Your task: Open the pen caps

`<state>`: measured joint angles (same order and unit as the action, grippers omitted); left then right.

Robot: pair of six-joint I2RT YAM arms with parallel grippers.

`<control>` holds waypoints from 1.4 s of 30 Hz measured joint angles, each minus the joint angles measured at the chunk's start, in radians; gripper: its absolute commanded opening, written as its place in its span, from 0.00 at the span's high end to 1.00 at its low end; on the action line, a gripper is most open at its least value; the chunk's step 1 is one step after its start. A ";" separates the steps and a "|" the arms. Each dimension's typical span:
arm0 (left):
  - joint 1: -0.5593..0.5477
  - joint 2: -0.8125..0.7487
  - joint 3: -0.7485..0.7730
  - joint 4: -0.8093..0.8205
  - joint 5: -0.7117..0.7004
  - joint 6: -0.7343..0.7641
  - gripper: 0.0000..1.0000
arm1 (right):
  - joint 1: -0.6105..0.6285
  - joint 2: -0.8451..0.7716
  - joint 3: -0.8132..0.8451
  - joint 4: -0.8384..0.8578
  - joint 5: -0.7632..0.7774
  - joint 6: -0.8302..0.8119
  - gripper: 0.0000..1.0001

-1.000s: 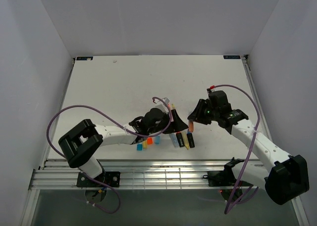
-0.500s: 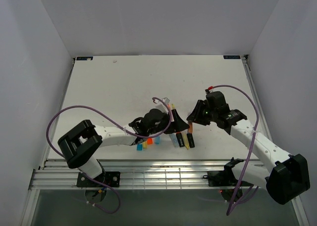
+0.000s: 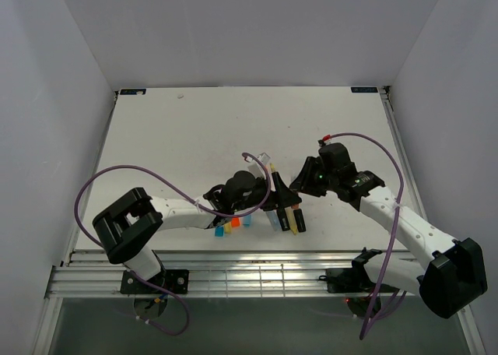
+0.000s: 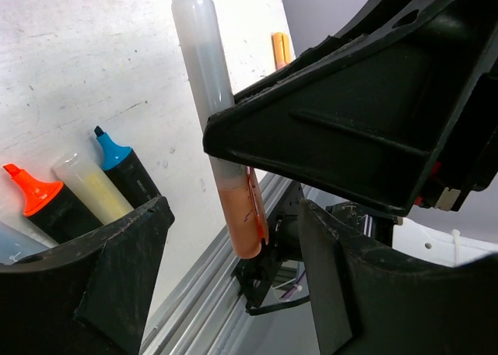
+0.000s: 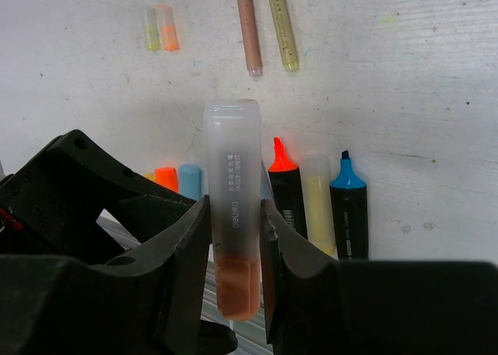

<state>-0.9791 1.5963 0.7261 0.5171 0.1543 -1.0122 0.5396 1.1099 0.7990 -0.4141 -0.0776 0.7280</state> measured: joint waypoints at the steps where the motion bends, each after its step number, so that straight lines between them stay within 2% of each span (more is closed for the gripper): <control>1: 0.000 0.000 0.000 0.002 0.003 -0.002 0.25 | 0.002 0.000 0.001 0.000 0.001 0.002 0.92; 23: -0.005 0.041 0.000 0.044 0.071 -0.062 0.70 | 0.024 0.005 0.011 -0.001 0.048 0.021 0.92; 26: -0.005 0.041 -0.005 0.046 0.070 -0.064 0.78 | 0.025 0.005 0.011 -0.002 0.048 0.021 0.92; 27: -0.005 0.041 -0.005 0.046 0.070 -0.065 0.87 | 0.026 0.005 0.011 -0.002 0.048 0.021 0.92; 29: -0.005 0.041 -0.005 0.046 0.070 -0.065 0.95 | 0.026 0.004 0.011 -0.002 0.048 0.018 0.92; 30: -0.005 0.041 -0.005 0.047 0.070 -0.065 1.00 | 0.026 0.003 0.011 -0.002 0.047 0.016 0.86; 32: -0.005 0.041 -0.005 0.048 0.071 -0.065 1.00 | 0.026 0.000 0.011 -0.002 0.043 0.007 0.76; 33: -0.005 0.041 -0.005 0.050 0.072 -0.065 1.00 | 0.026 -0.003 0.011 -0.002 0.040 0.000 0.61; 35: -0.005 0.040 -0.008 0.057 0.072 -0.062 1.00 | 0.026 -0.014 0.010 -0.001 0.031 -0.013 0.51; 36: -0.005 0.038 -0.012 0.060 0.072 -0.061 1.00 | 0.026 -0.020 0.010 -0.001 0.024 -0.024 0.40; 37: -0.005 0.036 -0.019 0.059 0.072 -0.058 1.00 | 0.026 -0.026 0.011 0.000 0.020 -0.032 0.35; 40: -0.005 0.035 -0.036 0.054 0.072 -0.053 1.00 | 0.026 -0.026 0.026 -0.006 0.019 -0.064 0.34; 42: -0.005 0.035 -0.040 0.050 0.072 -0.050 1.00 | 0.026 -0.013 0.052 -0.019 0.021 -0.080 0.38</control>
<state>-0.9840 1.6314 0.6861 0.5674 0.2268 -1.0626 0.5652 1.0973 0.8509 -0.4328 -0.0563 0.6479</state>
